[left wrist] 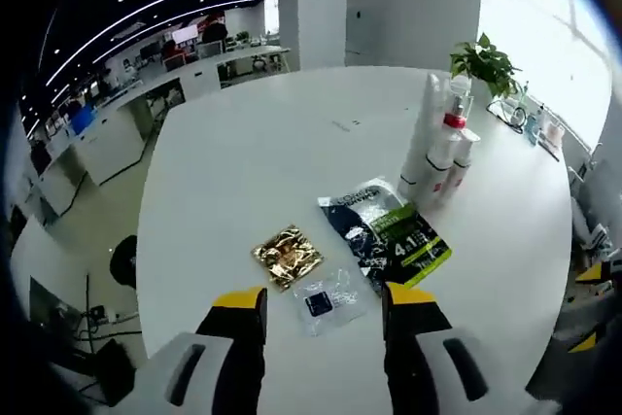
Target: Arrange the skincare products in the storage area until every visible bottle or jar stands upright without overlapping.
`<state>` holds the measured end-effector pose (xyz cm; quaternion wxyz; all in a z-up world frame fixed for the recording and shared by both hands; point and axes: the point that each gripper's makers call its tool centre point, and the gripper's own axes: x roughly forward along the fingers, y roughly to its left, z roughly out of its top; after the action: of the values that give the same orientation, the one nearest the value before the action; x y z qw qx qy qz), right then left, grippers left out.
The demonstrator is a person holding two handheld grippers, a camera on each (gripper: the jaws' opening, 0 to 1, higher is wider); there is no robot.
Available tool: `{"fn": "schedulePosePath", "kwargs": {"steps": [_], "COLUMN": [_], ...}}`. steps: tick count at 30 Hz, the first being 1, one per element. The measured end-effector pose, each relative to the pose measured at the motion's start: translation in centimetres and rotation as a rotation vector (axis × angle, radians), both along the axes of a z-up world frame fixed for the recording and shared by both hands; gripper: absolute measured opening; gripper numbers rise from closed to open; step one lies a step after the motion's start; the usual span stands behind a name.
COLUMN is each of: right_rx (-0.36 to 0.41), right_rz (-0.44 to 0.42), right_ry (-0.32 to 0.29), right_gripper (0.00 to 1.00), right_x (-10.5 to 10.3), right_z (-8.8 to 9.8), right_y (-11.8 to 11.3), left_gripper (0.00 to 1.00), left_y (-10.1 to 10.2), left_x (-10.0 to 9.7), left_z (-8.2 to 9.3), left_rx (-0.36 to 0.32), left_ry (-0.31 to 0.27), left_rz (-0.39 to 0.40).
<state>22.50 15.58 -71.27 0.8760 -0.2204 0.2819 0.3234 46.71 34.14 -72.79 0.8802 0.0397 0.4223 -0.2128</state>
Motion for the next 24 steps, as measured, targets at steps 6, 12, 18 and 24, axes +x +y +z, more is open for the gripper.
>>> {"fn": "schedulePosePath", "kwargs": {"steps": [6, 12, 18, 24], "right_rx": [-0.009, -0.012, -0.015, -0.020], "right_rz": [-0.012, -0.027, -0.038, -0.039], "right_ry": [0.010, 0.013, 0.013, 0.016], "right_gripper": [0.50, 0.49, 0.49, 0.49], "right_x": [0.1, 0.2, 0.3, 0.3], "right_z": [-0.3, -0.3, -0.3, -0.4], "right_y": [-0.3, -0.5, -0.7, -0.8], "left_gripper": [0.59, 0.59, 0.59, 0.59], "left_y": [-0.8, -0.1, -0.5, -1.2], "left_x": [3.2, 4.6, 5.1, 5.6], "left_z": [-1.8, -3.7, -4.7, -6.0], "left_rx": [-0.052, -0.023, -0.007, 0.014], "left_ry": [0.066, 0.123, 0.148, 0.173], "left_rz": [0.085, 0.128, 0.128, 0.133]}}
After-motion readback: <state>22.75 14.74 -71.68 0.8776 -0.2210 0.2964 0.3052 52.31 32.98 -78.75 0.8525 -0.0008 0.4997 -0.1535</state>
